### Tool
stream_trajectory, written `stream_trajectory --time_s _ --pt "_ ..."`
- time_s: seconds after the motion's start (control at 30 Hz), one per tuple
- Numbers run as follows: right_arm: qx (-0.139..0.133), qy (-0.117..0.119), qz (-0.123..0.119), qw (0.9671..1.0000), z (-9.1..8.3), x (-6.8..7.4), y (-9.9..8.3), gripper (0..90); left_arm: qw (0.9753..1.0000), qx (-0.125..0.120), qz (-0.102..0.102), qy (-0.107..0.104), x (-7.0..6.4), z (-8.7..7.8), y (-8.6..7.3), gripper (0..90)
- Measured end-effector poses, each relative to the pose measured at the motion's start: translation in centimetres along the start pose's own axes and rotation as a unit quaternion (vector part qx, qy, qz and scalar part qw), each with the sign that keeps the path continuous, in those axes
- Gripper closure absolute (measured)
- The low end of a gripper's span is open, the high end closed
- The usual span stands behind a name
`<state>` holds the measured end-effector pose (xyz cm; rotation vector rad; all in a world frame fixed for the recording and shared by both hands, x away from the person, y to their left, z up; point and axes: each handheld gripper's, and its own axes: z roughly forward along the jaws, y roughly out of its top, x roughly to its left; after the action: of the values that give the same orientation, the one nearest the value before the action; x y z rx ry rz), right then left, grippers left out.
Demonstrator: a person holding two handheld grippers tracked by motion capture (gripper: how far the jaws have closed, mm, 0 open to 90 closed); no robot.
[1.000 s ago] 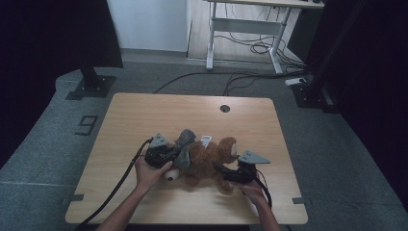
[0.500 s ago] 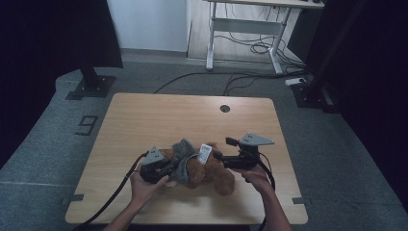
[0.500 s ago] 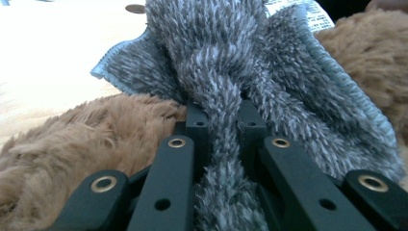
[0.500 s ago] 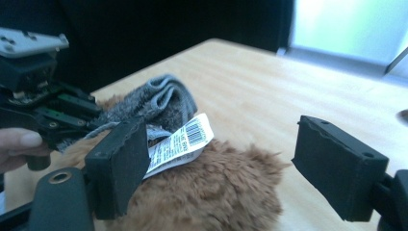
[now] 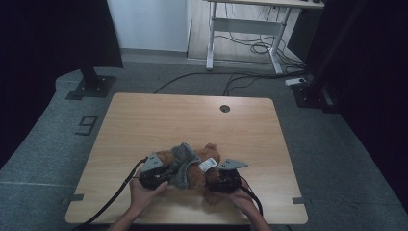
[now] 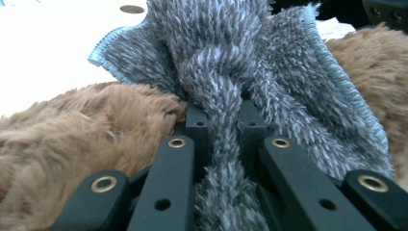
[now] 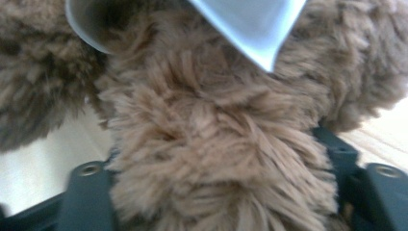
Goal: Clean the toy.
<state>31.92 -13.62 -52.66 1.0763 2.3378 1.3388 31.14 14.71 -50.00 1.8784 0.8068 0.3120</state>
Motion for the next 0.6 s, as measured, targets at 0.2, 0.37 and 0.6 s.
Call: stream_trajectory --time_s 0.2,0.37,0.6 --pt "-0.015 -0.056 0.015 0.9982 1.1 -0.9 0.5 43.9 0.9992 0.019 0.023 0.028 0.9 2.8 1.9 80.3" --pt "-0.037 -0.083 0.019 0.9957 2.1 -3.0 1.1 45.0 0.9996 0.022 -0.001 0.015 2.9 4.8 3.4 80.1" --pt "-0.058 -0.059 0.009 0.9965 1.8 -3.4 0.6 44.9 0.9989 0.003 -0.036 -0.031 2.8 2.9 5.8 79.5"
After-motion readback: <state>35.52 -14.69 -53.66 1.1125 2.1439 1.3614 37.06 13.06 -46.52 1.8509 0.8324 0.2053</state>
